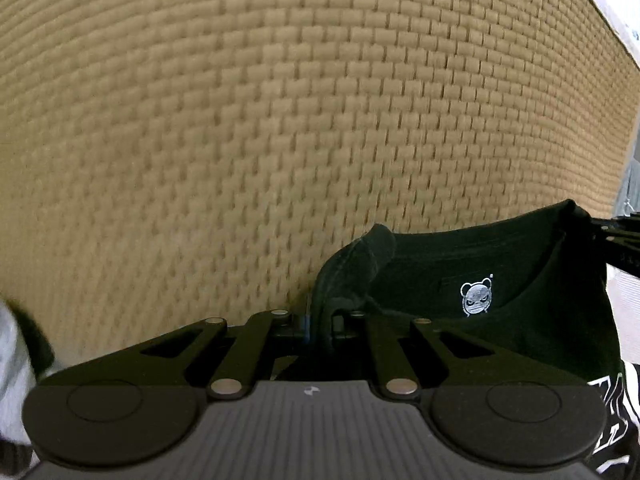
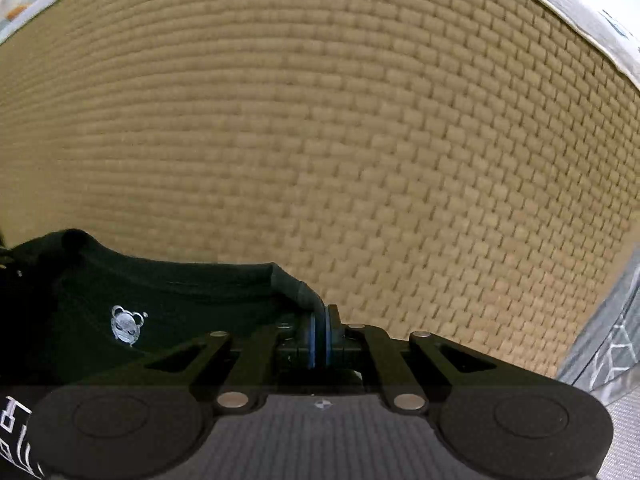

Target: Fold clothes

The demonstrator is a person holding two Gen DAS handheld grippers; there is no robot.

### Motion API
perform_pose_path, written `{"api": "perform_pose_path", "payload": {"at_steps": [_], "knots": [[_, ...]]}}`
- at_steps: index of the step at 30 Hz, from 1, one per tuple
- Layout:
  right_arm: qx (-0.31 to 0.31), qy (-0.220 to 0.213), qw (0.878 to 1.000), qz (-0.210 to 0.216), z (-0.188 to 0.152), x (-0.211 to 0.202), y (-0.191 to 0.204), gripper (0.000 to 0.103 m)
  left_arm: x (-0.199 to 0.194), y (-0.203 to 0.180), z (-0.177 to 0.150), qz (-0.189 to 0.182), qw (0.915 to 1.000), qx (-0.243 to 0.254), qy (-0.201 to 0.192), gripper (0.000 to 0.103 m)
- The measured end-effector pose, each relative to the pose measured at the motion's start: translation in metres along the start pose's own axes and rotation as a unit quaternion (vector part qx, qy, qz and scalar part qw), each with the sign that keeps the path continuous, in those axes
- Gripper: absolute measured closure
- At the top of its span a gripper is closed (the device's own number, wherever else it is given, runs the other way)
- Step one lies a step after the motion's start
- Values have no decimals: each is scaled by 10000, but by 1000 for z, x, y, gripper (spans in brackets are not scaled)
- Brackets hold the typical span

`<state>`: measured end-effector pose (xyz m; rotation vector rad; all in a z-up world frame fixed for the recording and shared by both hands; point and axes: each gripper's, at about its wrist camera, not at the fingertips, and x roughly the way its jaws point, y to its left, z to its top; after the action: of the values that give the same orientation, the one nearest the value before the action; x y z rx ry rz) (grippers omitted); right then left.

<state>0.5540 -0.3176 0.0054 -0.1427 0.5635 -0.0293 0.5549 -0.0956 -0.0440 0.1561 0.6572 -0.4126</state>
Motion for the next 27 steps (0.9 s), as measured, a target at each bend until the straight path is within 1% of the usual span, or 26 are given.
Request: {"api": "perform_pose_path", "payload": {"at_steps": [3,5,7,9,10,11,14,21,24,27], "knots": [[-135,141,9996,-191,2,18,1,98,17,-18,4,174,9993,328,-13,95],[-191,288,9990,-272,-4,33,-1,98,31,-26,-2,191,9991,369,92,94],[-432,448,9973,-401,-14,46,0,98,44,-32,-10,102,9992,324,202,94],[-751,522,9947,-478,-25,53,4,98,51,-38,-17,41,9988,389,278,94],[-736,569,9946,-466,-30,56,1,98,55,-41,-20,11,9986,423,316,94],[-633,623,9951,-432,-33,59,-3,98,57,-44,-23,-131,9979,546,333,94],[-379,771,9957,-341,-43,65,-14,98,63,-46,-30,-144,9974,595,382,94],[-589,849,9940,-352,-48,73,-12,98,74,-39,-50,7,9964,649,537,91],[-546,893,9942,-259,-44,70,-15,97,73,-35,-56,47,9969,620,479,90],[-502,965,9939,-154,-45,75,-38,96,71,-31,-57,39,9964,634,555,82]]}}
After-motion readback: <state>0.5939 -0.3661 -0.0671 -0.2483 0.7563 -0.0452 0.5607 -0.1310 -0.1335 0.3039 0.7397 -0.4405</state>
